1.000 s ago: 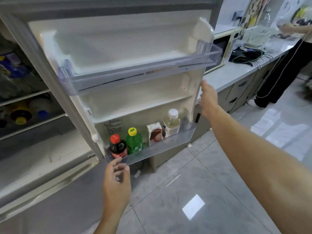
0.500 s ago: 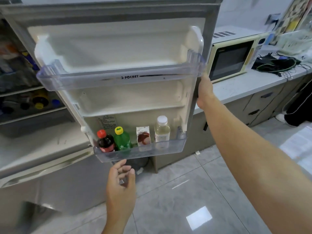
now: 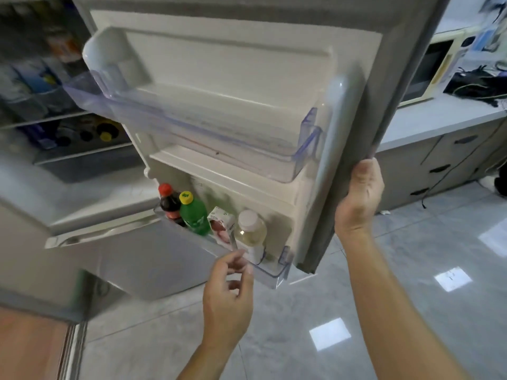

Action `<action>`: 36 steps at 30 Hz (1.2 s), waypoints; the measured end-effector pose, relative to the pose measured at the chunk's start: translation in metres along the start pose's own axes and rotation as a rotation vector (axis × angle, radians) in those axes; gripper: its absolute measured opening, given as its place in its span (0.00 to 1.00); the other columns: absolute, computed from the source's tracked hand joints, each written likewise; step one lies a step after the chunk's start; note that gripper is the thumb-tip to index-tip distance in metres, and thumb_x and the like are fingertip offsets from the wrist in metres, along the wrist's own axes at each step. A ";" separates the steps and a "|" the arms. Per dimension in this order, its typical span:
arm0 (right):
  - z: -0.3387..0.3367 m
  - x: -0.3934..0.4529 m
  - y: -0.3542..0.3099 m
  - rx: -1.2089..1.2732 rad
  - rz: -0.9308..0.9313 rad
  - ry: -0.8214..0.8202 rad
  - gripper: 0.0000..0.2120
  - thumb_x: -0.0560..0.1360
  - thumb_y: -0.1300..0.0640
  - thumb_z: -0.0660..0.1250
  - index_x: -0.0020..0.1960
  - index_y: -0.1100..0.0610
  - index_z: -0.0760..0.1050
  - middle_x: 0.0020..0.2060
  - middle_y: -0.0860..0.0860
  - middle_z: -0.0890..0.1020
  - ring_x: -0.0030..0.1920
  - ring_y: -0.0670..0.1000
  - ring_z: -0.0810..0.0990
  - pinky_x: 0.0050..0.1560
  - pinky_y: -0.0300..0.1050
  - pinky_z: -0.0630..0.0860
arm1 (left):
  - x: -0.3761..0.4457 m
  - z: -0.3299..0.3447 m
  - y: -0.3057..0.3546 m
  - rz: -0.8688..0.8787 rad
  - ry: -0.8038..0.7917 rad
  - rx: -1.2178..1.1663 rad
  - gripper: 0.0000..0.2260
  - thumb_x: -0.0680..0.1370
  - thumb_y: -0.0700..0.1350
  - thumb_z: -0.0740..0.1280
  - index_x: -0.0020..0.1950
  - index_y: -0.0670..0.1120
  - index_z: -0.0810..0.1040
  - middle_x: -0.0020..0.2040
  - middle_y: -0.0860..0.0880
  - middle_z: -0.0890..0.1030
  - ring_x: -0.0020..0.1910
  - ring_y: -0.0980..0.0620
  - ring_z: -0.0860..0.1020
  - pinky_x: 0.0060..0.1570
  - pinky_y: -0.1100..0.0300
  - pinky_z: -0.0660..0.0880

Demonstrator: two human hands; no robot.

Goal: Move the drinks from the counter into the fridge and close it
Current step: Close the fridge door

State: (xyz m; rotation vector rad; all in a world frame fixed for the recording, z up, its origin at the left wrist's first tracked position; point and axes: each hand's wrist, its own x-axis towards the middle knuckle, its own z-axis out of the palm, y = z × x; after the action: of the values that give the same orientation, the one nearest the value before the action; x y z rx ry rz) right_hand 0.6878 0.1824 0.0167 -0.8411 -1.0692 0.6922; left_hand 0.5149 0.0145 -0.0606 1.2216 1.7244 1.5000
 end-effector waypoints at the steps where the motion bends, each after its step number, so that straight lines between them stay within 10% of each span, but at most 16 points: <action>1: 0.004 -0.019 -0.010 -0.024 -0.031 0.015 0.28 0.77 0.31 0.58 0.38 0.56 0.62 0.34 0.48 0.65 0.36 0.45 0.63 0.39 0.45 0.62 | -0.008 -0.009 -0.001 0.018 0.007 0.006 0.17 0.78 0.43 0.69 0.55 0.67 0.74 0.48 0.60 0.79 0.48 0.53 0.80 0.40 0.64 0.77; 11: 0.079 -0.205 -0.097 -0.041 -0.139 -0.292 0.28 0.72 0.35 0.69 0.51 0.59 0.68 0.42 0.45 0.71 0.37 0.44 0.72 0.37 0.34 0.70 | -0.080 -0.128 -0.013 0.321 0.043 0.039 0.13 0.76 0.48 0.70 0.59 0.55 0.74 0.53 0.61 0.77 0.50 0.54 0.80 0.43 0.64 0.78; 19: 0.205 -0.305 -0.127 -0.139 -0.129 -0.498 0.23 0.71 0.41 0.73 0.59 0.53 0.73 0.49 0.50 0.77 0.45 0.51 0.80 0.43 0.52 0.80 | -0.069 -0.263 -0.025 0.247 0.350 0.048 0.23 0.71 0.59 0.73 0.61 0.56 0.69 0.56 0.61 0.73 0.52 0.54 0.77 0.45 0.67 0.75; 25: 0.302 -0.304 -0.133 -0.222 -0.039 -0.671 0.19 0.73 0.48 0.73 0.60 0.52 0.73 0.49 0.46 0.78 0.44 0.47 0.79 0.44 0.51 0.80 | -0.011 -0.350 -0.038 0.080 0.546 0.109 0.22 0.73 0.45 0.75 0.61 0.58 0.68 0.56 0.50 0.76 0.49 0.53 0.79 0.51 0.53 0.79; 36: 0.426 -0.237 -0.084 -0.646 -0.410 -0.868 0.37 0.72 0.48 0.73 0.76 0.52 0.63 0.76 0.59 0.59 0.75 0.61 0.59 0.72 0.56 0.63 | 0.109 -0.445 -0.034 -0.021 0.497 0.352 0.34 0.77 0.47 0.70 0.78 0.45 0.57 0.75 0.45 0.65 0.72 0.48 0.67 0.71 0.54 0.65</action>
State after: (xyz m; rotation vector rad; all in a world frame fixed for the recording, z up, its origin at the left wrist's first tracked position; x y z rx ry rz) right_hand 0.2154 0.0498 0.0819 -0.8205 -2.2565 0.3387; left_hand 0.0771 -0.0958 0.0275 1.0384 2.4010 1.6302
